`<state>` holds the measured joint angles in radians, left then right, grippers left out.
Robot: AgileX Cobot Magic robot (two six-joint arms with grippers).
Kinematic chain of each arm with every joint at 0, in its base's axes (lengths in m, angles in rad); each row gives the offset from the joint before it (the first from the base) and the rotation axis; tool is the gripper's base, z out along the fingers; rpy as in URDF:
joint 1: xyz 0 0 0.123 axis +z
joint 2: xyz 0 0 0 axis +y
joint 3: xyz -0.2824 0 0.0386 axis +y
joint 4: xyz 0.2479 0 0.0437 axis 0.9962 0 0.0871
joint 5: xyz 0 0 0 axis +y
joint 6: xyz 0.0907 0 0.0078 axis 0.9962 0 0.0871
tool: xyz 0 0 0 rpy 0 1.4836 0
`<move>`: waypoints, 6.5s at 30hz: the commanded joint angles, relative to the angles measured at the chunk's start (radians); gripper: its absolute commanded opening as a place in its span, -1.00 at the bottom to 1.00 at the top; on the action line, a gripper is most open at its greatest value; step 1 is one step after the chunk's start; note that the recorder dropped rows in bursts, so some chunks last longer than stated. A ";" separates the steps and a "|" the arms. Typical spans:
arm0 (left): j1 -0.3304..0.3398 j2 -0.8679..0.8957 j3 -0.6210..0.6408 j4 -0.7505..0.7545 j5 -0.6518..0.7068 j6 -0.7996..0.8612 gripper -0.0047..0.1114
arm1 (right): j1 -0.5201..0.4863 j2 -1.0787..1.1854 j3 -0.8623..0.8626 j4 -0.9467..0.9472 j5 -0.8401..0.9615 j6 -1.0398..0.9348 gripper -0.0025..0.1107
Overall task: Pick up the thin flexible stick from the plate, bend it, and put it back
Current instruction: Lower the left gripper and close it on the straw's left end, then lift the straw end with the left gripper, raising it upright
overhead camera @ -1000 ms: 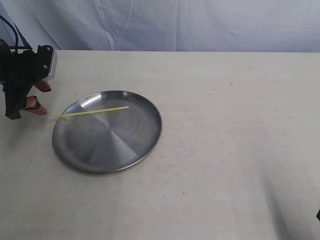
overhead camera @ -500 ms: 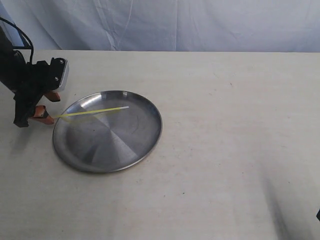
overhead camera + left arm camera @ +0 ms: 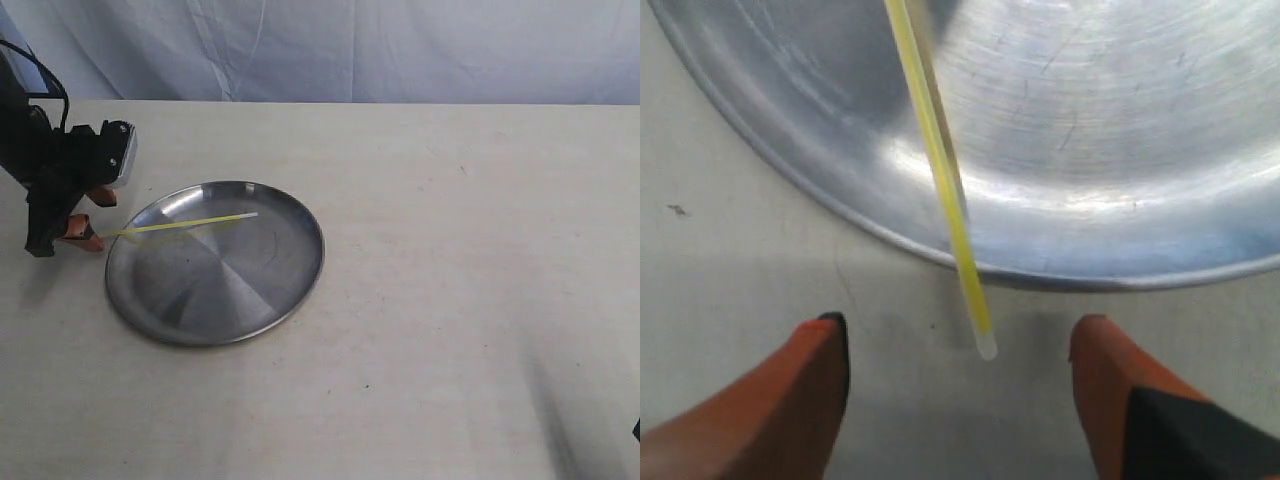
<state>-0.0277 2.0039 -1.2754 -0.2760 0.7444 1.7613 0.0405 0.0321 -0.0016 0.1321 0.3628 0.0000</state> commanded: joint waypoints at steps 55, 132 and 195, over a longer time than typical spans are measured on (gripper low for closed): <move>-0.004 0.016 -0.002 -0.049 0.026 -0.013 -0.38 | -0.005 -0.007 0.002 0.000 -0.006 0.000 -0.97; -0.054 0.038 -0.002 0.068 -0.085 -0.079 -0.92 | -0.005 -0.007 0.002 0.000 -0.006 0.000 -0.97; -0.253 -0.386 0.298 -0.956 0.448 -0.392 -0.92 | -0.003 0.000 -0.006 0.509 -0.652 0.818 -0.97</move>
<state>-0.2725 1.6272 -0.9790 -1.2271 1.1902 1.3678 0.0405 0.0297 -0.0016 0.7326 -0.3248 0.7455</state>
